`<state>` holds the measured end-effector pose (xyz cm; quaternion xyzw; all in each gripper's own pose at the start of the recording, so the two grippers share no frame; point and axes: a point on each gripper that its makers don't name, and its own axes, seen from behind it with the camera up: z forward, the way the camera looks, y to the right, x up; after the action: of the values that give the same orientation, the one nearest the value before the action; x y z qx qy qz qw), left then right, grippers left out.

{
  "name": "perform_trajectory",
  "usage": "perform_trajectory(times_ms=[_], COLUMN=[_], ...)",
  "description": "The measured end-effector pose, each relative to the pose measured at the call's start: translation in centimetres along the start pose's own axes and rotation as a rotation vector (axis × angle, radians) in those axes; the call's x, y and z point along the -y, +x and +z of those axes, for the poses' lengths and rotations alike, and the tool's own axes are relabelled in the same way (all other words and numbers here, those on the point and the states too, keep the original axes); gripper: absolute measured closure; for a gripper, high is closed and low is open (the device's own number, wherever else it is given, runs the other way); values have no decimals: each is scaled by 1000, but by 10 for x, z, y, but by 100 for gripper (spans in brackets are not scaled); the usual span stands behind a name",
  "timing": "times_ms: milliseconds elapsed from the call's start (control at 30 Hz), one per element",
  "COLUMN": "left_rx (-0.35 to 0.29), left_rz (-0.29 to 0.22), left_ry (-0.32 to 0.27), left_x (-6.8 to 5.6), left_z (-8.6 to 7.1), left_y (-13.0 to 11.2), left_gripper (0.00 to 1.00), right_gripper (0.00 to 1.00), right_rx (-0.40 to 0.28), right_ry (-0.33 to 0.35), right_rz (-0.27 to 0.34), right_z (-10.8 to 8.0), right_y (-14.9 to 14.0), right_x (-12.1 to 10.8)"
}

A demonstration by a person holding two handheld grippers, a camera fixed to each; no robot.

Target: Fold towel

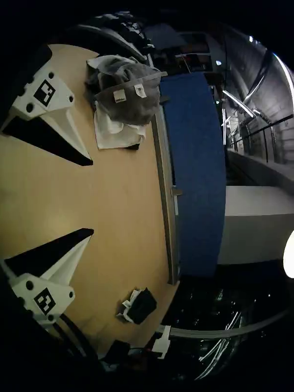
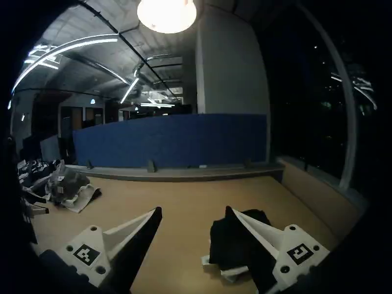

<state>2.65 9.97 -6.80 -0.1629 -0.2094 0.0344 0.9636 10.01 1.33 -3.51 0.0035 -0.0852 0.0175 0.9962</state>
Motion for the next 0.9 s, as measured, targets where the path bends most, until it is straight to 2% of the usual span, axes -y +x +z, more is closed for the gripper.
perform_trajectory(times_ms=[167,400,500,700,900], left_rx=[-64,-153,-189,-265,-315], left_rz=[-22,-74,-96,-116,-117], left_ry=[71,139,162,219,272], left_x=[17,35,42,59,71], left_z=[-2,-4,-5,-10,-11], left_y=[17,36,40,49,47], left_gripper=[5,5,6,6,6], right_gripper=[0,0,0,0,0], right_rx=[-43,-61,-52,-23,-14], right_ry=[-16,33,36,90,78], right_rz=[-16,-16,-20,-23,7], right_z=[-3,-4,-4,-8,-9], right_y=[7,7,3,-5,-7], right_x=[15,41,47,67,62])
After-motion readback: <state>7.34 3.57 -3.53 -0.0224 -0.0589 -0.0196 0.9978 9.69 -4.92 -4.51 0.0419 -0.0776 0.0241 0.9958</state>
